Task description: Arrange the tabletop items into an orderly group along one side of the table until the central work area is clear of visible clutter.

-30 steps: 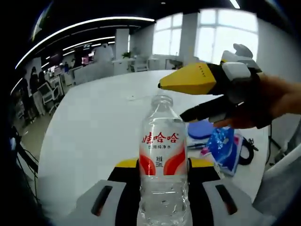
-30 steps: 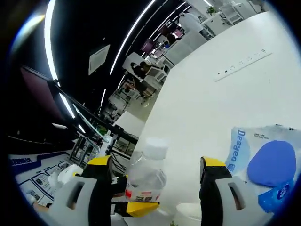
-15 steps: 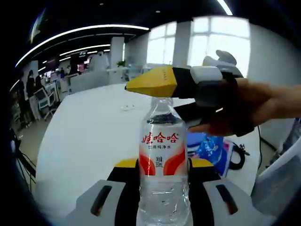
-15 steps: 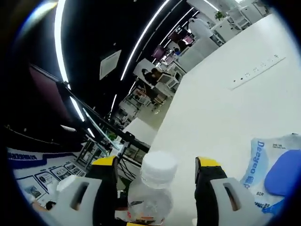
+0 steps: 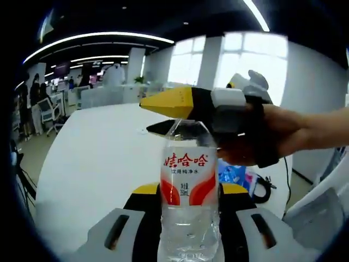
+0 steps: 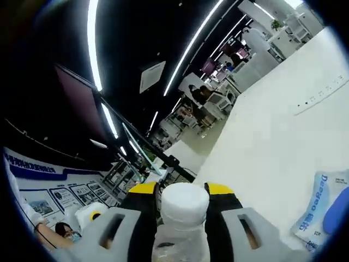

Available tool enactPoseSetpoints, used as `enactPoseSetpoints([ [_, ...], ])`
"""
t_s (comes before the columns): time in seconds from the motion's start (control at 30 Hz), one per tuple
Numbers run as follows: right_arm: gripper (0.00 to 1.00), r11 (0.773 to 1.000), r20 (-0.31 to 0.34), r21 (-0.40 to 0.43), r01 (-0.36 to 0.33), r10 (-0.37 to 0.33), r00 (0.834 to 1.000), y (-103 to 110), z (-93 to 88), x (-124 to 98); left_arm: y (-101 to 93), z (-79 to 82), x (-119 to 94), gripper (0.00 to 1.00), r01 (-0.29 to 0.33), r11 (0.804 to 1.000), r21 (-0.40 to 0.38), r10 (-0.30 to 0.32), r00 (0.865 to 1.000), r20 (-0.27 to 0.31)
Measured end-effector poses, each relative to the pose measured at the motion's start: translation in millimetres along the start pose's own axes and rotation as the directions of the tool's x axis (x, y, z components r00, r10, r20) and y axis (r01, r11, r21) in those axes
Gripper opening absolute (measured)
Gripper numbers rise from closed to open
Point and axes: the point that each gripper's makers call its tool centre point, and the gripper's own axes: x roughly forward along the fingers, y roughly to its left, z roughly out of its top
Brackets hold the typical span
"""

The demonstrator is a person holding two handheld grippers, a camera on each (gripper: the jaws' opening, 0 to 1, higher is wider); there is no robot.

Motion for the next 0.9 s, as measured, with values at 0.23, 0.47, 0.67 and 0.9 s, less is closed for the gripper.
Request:
enactPoseSetpoints([
  [0.23,0.23,0.995,-0.085,-0.086,-0.047,0.04,0.996,19.6,-13.6,-3.0,-7.7,-4.1,-10.3,0.37,-0.027,1.0,-0.008,0.027,1.0,0.0],
  [0.47,0.23,0.965,-0.153,-0.235,-0.12,0.085,0.985,40.0,-20.5,-2.4,0.7,-7.5,-9.0,0.38,-0.063,0.998,0.016,0.063,0.997,-0.035],
  [0.67,0.23,0.946,-0.207,-0.275,-0.171,0.116,0.971,48.6,-26.2,-1.6,0.6,-11.7,-12.2,0.39,-0.09,0.996,0.026,0.091,0.994,-0.059],
  [0.9,0.23,0.912,-0.258,-0.332,-0.24,0.157,0.953,60.2,-35.8,-0.3,-2.3,-18.1,-16.0,0.39,-0.071,0.997,-0.031,0.068,0.994,-0.09],
])
